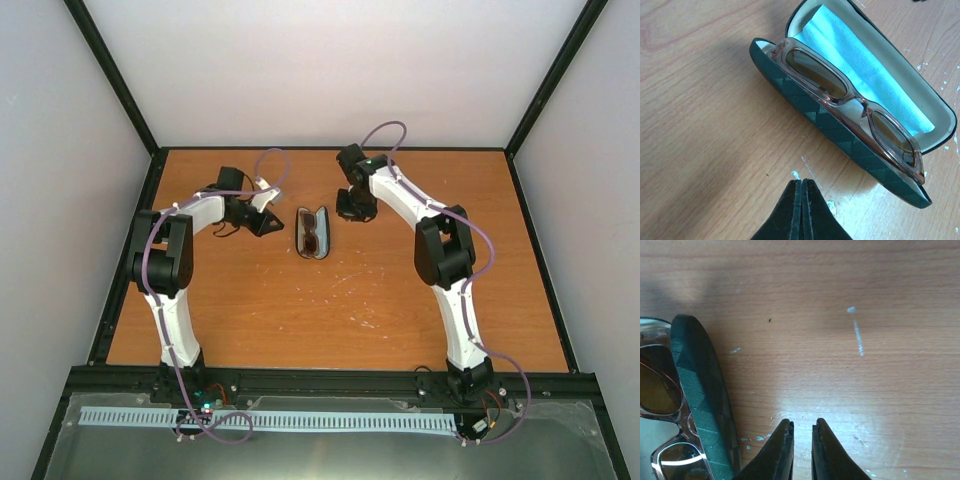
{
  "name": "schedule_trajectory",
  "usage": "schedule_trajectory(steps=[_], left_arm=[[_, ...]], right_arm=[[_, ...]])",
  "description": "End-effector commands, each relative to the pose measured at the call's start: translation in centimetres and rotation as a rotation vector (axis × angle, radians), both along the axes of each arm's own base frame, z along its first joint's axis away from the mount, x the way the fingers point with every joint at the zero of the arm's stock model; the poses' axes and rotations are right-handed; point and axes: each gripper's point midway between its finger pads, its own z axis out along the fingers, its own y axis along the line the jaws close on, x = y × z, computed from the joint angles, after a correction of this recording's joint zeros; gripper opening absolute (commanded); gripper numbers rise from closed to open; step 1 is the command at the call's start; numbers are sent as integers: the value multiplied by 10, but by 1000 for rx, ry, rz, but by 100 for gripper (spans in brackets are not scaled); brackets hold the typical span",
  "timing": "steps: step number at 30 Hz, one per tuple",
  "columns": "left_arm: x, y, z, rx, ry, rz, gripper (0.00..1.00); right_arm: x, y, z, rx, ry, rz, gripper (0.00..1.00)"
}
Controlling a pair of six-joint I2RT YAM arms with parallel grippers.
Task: Organize the sunglasses
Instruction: Close the sunglasses case at the center of the board.
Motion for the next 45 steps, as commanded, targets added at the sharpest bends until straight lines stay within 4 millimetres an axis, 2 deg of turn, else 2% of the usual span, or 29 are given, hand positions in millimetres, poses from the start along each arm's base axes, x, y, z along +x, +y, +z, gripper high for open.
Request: schedule_trajectory(steps=[1,5,15,19,27,31,45], left_arm=[[-8,-5,2,-1,12,-28,1],[-15,-19,-3,-1,31,-64,1],[-28,-54,-13,-23,81,-132,1],[-26,-59,-11,-28,79,-136,1],[-12,-63,-2,-21,52,-129,0],[-8,-66,-3,-20,55,-130,1],[-1,-86,-3,-26,61,-163,1]], right_arm=[[-5,16,-13,1,32,27,13],[-10,21,-21,-11,49,41,11],[-14,27,-21,-8,53,55,10],[-12,33,-21,0,50,70,10],[-13,45,-31,23,75,113,9],[-18,49,-37,33,98,136,8],[-15,60,-21,100,50,152,7]])
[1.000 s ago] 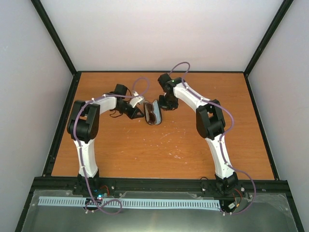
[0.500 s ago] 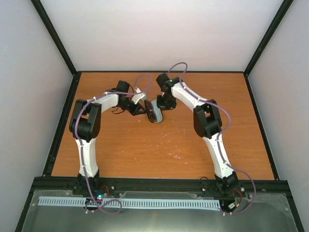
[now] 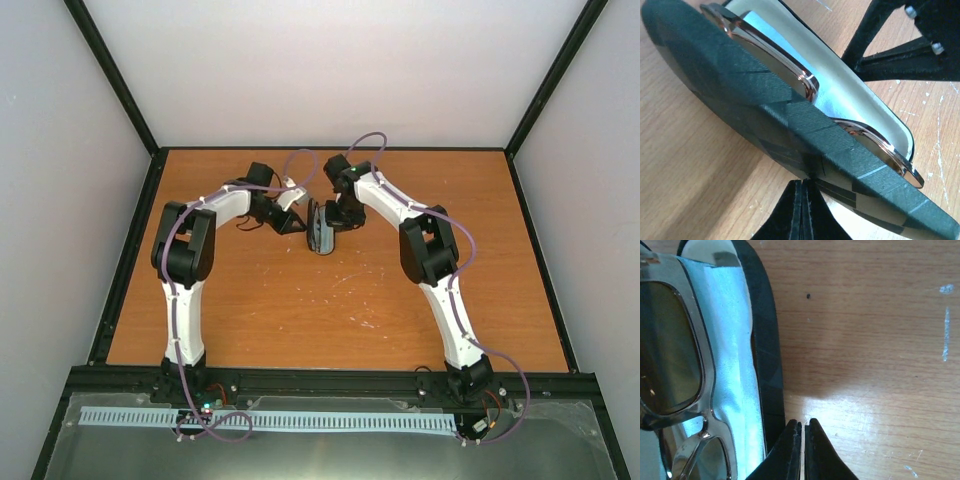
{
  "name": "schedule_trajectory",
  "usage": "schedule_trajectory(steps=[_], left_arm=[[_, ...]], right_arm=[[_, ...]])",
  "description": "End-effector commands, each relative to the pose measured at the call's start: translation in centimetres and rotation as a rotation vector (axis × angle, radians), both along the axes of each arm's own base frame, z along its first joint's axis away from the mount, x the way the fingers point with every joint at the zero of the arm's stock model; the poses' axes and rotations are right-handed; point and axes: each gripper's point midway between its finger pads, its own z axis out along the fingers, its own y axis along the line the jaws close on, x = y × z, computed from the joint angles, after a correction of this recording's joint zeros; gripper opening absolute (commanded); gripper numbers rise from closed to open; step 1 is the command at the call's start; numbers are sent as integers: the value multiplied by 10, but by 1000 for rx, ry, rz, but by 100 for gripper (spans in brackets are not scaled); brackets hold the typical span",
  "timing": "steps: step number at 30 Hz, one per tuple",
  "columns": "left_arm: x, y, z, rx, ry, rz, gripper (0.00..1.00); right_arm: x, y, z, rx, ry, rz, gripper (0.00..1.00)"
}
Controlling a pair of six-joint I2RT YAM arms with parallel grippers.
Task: Organize the sunglasses
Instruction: Close the sunglasses case at the center of the board.
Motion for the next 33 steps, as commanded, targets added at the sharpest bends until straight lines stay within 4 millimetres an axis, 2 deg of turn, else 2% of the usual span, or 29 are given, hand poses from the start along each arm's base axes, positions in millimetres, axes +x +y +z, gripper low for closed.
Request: schedule_trajectory(steps=[1,14,22,33], left_arm=[[3,-21,10,-34,-10,-37,1],[1,-27,7,-30,0,-54,1],[2,-30,9,-28,-6,-64,1],[7,-37,14,-34,-18,-72,1]], right_arm=[[-1,25,19,101,-42,34,6],[9,39,49,195,-127,48,4],[6,40,46,211,-122,47,4],[8,50,57,268,-139,56,4]])
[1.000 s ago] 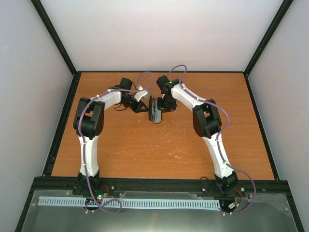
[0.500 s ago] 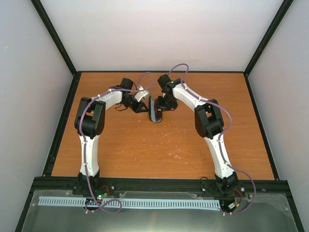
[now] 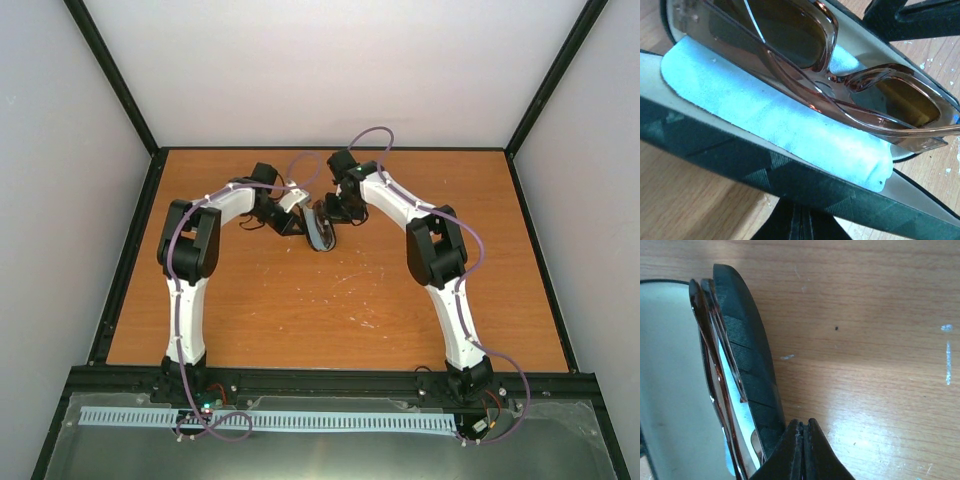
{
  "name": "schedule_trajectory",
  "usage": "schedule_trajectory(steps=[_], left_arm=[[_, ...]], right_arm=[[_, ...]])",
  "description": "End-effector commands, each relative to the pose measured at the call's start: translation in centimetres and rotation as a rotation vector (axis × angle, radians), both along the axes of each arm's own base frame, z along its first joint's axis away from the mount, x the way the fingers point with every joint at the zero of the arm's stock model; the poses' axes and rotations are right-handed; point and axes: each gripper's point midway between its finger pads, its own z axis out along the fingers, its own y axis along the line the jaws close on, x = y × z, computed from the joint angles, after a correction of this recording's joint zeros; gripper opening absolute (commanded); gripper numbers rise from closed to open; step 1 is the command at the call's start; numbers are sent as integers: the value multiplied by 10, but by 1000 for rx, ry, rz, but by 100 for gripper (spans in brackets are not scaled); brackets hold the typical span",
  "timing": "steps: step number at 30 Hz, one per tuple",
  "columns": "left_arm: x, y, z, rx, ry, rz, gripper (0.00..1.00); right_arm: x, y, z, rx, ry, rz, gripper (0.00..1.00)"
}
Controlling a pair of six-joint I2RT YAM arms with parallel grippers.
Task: Organize the sunglasses
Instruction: Close the sunglasses case at the center of the board.
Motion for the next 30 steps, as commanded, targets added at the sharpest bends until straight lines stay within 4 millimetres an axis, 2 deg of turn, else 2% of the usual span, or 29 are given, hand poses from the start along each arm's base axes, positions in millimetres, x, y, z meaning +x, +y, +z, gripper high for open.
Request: schedule_trajectory(steps=[1,11,20,24,30], left_arm=[[6,-39,27,-104,-63,-77,1],[9,-49,31,-113,-66,-97,1],[18,-64,36,-114,-84,-120,1],[18,-68,35,-107,-82,-127,1],[8,-59,25,-58,-72,-136,1]], right_arm=[[-4,42,39,177,-50,65,4],[-9,53,39,212,-35,100,3],[-19,73,34,262,9,183,3],[-22,68,32,232,7,194,3],[-16,44,38,210,-24,151,3]])
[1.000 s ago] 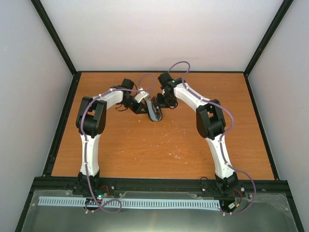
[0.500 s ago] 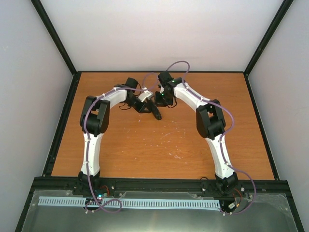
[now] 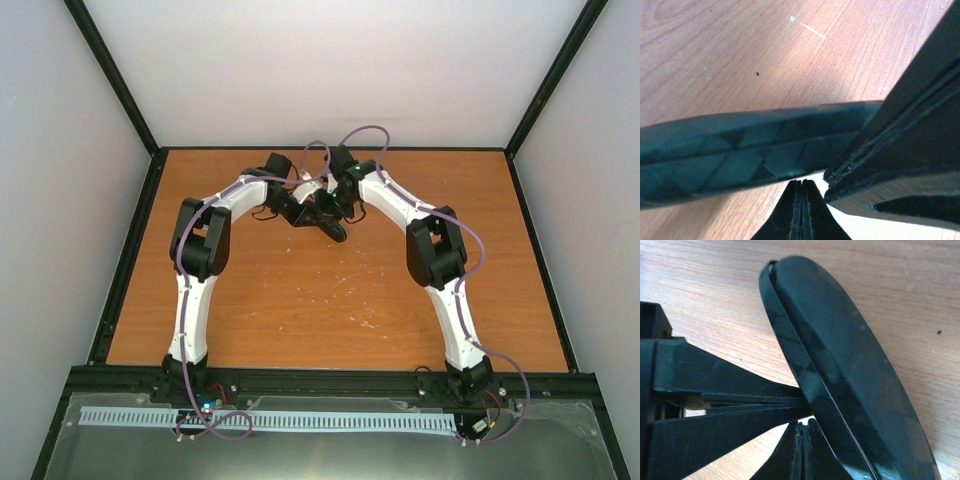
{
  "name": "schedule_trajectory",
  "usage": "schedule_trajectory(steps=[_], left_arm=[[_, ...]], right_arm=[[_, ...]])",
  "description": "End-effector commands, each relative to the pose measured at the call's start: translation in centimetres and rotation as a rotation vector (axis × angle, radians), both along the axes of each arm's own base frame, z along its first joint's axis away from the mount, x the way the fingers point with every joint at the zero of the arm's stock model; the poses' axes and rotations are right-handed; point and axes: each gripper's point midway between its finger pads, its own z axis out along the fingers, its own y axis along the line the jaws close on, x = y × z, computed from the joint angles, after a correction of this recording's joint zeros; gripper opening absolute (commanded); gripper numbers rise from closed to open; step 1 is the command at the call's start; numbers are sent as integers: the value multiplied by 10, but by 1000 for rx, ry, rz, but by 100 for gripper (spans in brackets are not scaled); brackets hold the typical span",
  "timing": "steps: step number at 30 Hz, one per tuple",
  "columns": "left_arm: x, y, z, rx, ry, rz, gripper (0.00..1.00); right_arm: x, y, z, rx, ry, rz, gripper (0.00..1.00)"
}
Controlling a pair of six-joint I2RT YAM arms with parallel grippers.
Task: Organize the sunglasses
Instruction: Close the sunglasses case at the center of the board, then adjust the sunglasses case at the center of the board.
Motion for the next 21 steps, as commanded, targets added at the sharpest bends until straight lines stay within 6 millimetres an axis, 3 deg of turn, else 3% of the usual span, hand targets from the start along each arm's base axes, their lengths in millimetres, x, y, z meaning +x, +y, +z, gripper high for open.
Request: schedule_trajectory(steps=[1,5,9,12,16,21], left_arm=[[-13,-20,9,-17,-48,-79,1],[-19,-15,12,-12,-57,-72,1],[-27,-10,11,-7,-45,-64,1],[-33,-2,12,-1,-52,-52,1],[-40,15,15,3,-58,-16,1],[-44,51,28,-5,-56,72,1]], right_arm=[[-7,-1,15,20,-33,24,3],[5,-24,37,59,-80,-27,3],[16,-41,73,150,-151,-65,4],[26,-60,85,158,-189,-118,4],[40,-76,69,107,-168,-157,4],[44,-55,44,98,-114,-108,4]])
